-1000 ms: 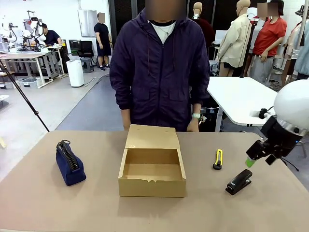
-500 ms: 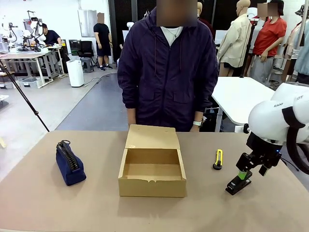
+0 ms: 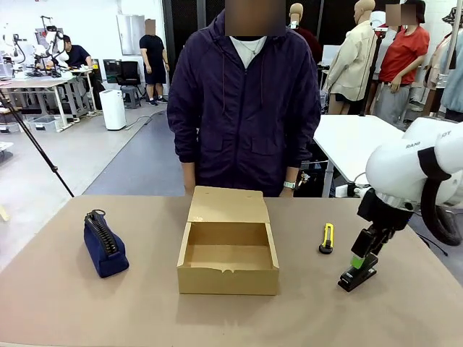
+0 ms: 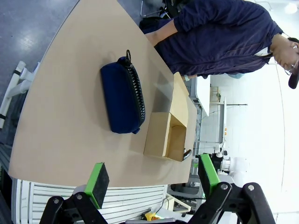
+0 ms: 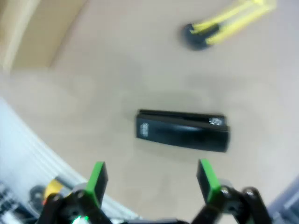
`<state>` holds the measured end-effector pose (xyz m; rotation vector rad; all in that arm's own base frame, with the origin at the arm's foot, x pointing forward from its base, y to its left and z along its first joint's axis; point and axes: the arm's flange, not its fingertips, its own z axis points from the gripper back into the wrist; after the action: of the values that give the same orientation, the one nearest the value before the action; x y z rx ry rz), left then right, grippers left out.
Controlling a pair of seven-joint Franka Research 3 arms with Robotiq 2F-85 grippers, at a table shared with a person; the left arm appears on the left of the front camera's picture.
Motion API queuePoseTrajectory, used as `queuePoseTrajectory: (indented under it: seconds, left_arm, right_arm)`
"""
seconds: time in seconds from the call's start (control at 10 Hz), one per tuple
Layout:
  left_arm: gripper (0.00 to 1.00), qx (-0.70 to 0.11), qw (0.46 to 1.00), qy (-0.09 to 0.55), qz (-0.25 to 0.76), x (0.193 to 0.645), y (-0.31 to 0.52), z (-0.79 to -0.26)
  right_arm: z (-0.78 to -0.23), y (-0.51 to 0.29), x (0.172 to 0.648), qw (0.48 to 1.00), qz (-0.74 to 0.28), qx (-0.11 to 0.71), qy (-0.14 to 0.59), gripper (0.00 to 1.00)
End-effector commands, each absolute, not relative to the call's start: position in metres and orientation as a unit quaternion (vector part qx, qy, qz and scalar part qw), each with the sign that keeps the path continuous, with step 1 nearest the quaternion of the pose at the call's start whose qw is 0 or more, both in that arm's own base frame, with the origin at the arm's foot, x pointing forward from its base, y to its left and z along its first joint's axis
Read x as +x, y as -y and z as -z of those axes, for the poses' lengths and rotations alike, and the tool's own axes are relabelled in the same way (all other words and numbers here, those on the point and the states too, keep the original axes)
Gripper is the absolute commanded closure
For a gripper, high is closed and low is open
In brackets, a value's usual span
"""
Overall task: Pack the items into the box.
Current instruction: Pick up the item indicated by the person and place it inside the Mailer Box.
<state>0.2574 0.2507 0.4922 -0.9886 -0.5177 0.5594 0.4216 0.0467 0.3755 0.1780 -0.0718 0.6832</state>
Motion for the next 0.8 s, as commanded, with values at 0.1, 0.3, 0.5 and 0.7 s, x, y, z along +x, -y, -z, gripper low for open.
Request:
queuePoseTrajectory:
  seconds: [0.1,0.3,0.5,0.7]
  left_arm:
    - [0.00,-0.469,0.808,0.251,-0.254,0.2568,-0.2523,-0.4924]
    - [0.00,-0.469,0.808,0.251,-0.254,0.2568,-0.2523,-0.4924]
    - [0.00,-0.469,0.808,0.251,-0.254,0.2568,-0.2523,-0.4924]
    - [0.00,-0.469,0.808,0.251,-0.254,0.2568,-0.2523,-0.4924]
  right_arm:
    - [-0.3869,-0.0429,0.4203,0.702,-0.702,0.118,0.020,0.00]
    - [-0.3868,-0.0446,0.4210,0.653,-0.752,0.088,0.028,0.00]
    - [-0.3861,-0.0507,0.4177,0.627,-0.777,0.050,0.031,0.00]
    - [-0.3905,-0.0497,0.4174,0.651,-0.757,-0.010,0.050,0.00]
